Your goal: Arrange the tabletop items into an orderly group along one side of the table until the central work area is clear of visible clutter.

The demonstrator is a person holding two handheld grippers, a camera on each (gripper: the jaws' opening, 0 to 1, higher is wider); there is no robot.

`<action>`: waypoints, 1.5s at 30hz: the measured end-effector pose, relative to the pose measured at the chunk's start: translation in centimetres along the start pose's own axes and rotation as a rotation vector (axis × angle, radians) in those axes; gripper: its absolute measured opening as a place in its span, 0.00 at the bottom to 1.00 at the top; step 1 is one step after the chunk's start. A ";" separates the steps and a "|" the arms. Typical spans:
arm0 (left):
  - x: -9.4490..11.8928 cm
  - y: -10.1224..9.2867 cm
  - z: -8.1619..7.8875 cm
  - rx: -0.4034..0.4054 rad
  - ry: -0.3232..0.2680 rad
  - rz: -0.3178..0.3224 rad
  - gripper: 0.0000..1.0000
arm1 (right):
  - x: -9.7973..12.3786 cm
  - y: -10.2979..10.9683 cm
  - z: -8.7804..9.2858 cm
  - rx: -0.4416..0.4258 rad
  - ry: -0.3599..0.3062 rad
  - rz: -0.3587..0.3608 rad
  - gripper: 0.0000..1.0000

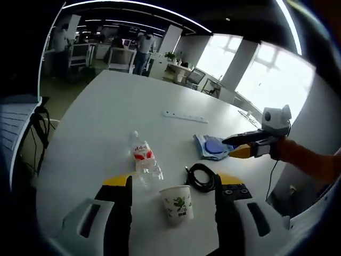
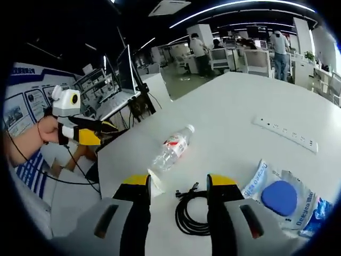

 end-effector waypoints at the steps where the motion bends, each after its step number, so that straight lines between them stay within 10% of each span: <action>1: 0.1 0.2 0.2 0.004 0.002 0.002 0.63 | -0.3 0.2 -0.2 0.004 0.008 -0.013 0.41; 45: 0.1 2.6 3.6 0.081 0.012 0.103 0.64 | -10.4 1.1 -0.4 0.279 0.341 -0.480 0.27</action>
Point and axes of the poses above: the point that each gripper's makers call its tool centre point, and the gripper's own axes: x roughly backward along the fingers, y roughly to its left, z roughly out of its underside, the point moved 9 cm from there along x, roughly backward along the fingers, and after that the axes turned 9 degrees about y, right-handed, at the moved point
